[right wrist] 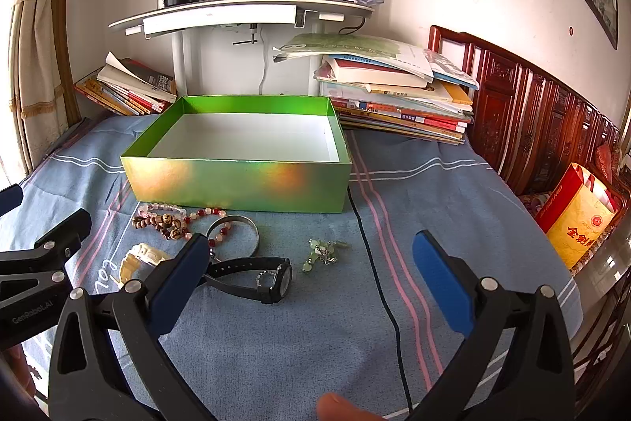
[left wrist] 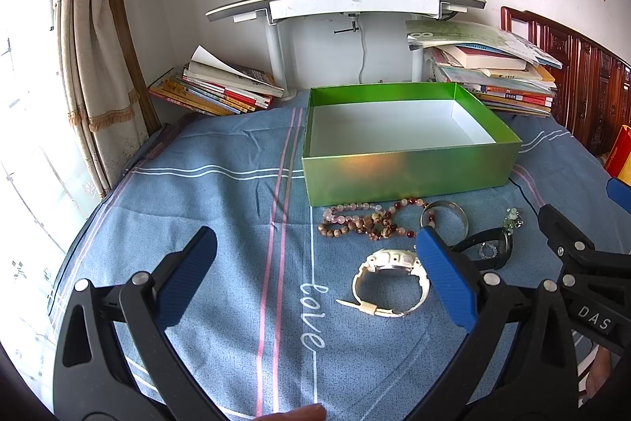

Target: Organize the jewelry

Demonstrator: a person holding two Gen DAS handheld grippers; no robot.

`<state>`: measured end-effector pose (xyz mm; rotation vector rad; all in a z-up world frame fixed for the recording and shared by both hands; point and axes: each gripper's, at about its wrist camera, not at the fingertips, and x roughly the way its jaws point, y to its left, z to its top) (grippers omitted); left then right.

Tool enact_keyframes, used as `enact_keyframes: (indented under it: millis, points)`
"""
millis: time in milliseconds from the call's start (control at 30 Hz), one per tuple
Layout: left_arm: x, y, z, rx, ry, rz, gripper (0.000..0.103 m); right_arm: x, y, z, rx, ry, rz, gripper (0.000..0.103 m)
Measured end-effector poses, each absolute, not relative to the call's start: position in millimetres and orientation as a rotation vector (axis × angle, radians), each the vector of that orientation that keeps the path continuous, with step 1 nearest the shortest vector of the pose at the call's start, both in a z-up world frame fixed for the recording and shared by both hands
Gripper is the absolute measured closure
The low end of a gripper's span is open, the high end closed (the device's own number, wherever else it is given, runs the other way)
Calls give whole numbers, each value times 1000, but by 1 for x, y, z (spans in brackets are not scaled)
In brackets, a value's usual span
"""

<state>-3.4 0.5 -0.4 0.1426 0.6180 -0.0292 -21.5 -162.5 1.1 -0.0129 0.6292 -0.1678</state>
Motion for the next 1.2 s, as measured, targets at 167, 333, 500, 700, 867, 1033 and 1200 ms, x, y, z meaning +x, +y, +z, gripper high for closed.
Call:
enact_keyframes:
  millis: [167,333,500,700,867,1033,1200]
  points:
    - [-3,0,-1,142,617,-29,3,-21,-163,2,-12,629,-168,2]
    - [4,3,-9,164,664,-17,3,-9,-175,-7,-45,704,-238,2]
    - [25,11,-45,180,854,-51,4,5,-215,-32,8,831,-301,2]
    - [27,1,-54,165,891,-156,11,10,-198,-44,56,872,-145,29]
    - [39,-12,-63,195,931,-186,27,25,-172,-48,80,917,-12,45]
    - [55,-16,-80,195,1011,-201,46,34,-161,-61,35,973,-14,67]
    - [58,-17,-85,178,1020,-189,46,36,-165,-68,-38,1006,-18,93]
